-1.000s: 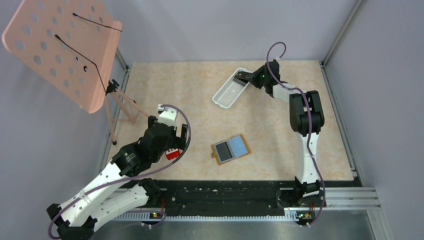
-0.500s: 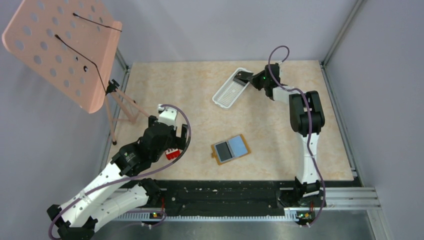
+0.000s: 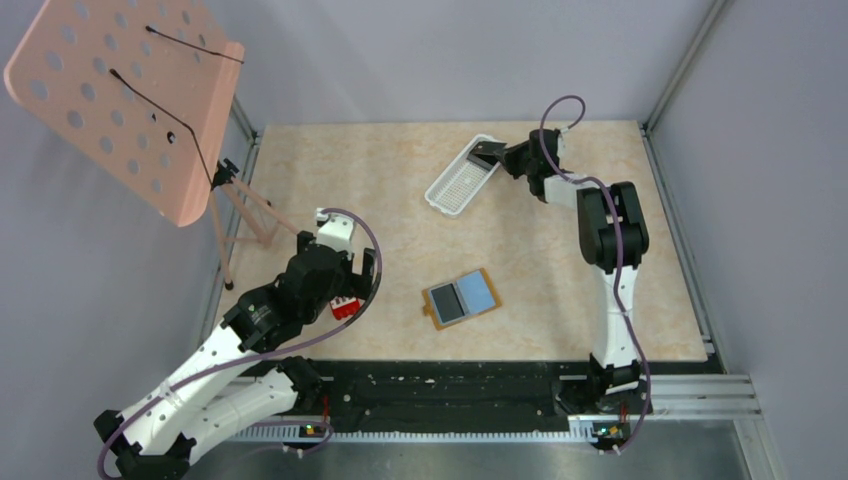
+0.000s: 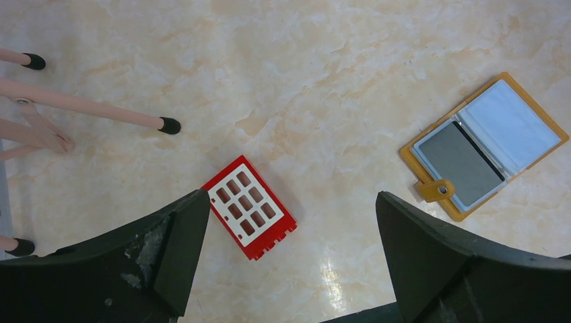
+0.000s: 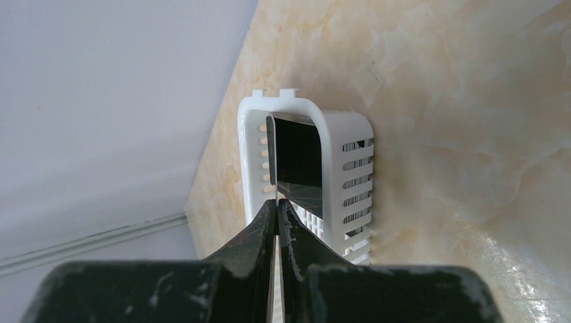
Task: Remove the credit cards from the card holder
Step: Place the credit card in the storage box.
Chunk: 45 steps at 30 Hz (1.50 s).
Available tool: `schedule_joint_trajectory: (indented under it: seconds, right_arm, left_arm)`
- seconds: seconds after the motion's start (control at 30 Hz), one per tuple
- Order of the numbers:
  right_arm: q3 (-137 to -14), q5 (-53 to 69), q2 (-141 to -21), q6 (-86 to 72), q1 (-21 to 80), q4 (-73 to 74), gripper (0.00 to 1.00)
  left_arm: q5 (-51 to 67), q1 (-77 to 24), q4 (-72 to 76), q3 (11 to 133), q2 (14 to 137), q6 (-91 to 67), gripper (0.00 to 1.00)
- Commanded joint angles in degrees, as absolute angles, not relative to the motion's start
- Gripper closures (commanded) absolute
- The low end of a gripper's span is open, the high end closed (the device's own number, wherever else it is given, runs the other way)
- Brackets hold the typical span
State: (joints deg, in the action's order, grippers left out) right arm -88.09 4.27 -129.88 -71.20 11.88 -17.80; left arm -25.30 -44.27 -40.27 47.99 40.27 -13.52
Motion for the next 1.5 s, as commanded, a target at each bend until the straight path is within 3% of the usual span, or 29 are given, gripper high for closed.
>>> schedule_joint_trajectory:
  seconds: [0.0, 0.3, 0.87, 1.0, 1.2, 1.47]
  right_arm:
    - [-88.7, 2.1, -129.3, -73.2, 12.5, -19.8, 0.96]
    - [-89.8, 1.8, -129.5, -73.6, 12.9, -17.9, 0.73]
    - [-91.4, -1.4, -122.9, -62.0, 12.4, -3.6, 0.69]
    - [-90.9, -0.6, -122.9, -62.1, 12.3, -4.5, 0.76]
    - [-88.8, -0.3, -123.5, -65.5, 12.5, -9.6, 0.99]
    - [-85.4, -2.6, -124.7, -70.1, 13.7, -16.7, 1.00]
  left_arm:
    - [-25.0, -43.9, -38.0, 48.0, 39.8, -13.0, 0.01]
    - [-24.7, -43.9, -37.9, 47.9, 39.7, -12.9, 0.01]
    - [-24.0, -43.6, -37.9, 47.9, 39.1, -13.0, 0.01]
    - [-23.9, -43.6, -37.9, 47.9, 39.1, -12.9, 0.01]
    - [-23.7, -43.6, -37.8, 47.8, 38.6, -12.8, 0.01]
    - [-23.2, -43.5, -37.6, 47.8, 38.6, -12.6, 0.01]
